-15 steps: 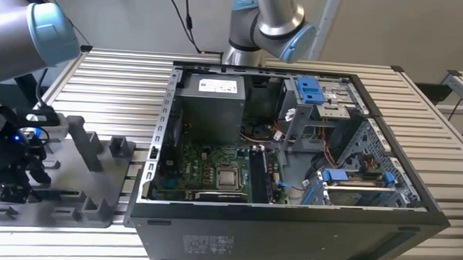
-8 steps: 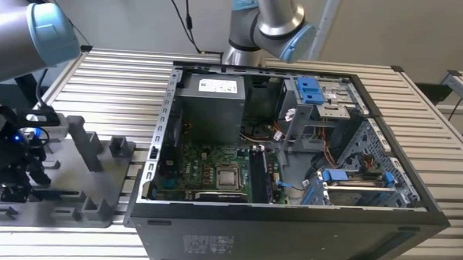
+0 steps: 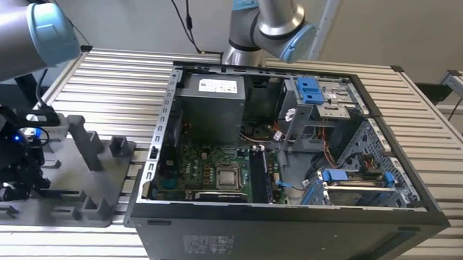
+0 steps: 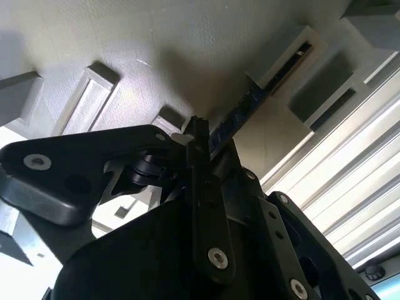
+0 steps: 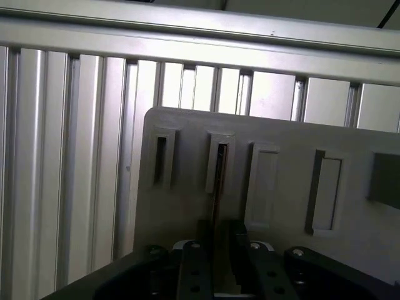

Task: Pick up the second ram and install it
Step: 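Pick up the second ram and move it above second insertion slot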

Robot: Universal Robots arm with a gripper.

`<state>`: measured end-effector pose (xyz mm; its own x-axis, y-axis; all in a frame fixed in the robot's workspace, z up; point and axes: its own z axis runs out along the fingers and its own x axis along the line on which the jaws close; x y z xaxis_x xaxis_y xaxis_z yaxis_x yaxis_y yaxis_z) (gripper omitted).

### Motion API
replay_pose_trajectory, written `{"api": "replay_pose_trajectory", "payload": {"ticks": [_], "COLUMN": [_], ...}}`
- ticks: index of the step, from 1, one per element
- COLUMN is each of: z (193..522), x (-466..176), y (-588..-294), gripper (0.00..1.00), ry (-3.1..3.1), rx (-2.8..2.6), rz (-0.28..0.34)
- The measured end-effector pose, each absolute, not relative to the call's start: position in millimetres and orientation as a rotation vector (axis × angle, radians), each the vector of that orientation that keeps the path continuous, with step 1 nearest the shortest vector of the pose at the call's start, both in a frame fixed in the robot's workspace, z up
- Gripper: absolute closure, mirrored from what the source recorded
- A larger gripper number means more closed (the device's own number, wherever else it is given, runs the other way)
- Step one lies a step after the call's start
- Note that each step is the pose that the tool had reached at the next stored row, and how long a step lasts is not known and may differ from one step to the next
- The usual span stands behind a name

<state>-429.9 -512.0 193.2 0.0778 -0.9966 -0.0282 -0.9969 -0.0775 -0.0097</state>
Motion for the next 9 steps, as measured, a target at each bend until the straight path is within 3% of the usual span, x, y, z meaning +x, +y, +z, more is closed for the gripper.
{"api": "replay_pose_trajectory", "payload": {"ticks": [4,5,9], "z": [193.1,193.1,193.1], "x": [-429.9,-429.9,-429.9], "y": [-512.0,-512.0,-512.0], "gripper": [0.76,0.83,0.83], "ry": [2.116,2.116,2.116], "rx": [-2.287,-2.287,-2.287], "rz": [0.022,0.022,0.022]}}
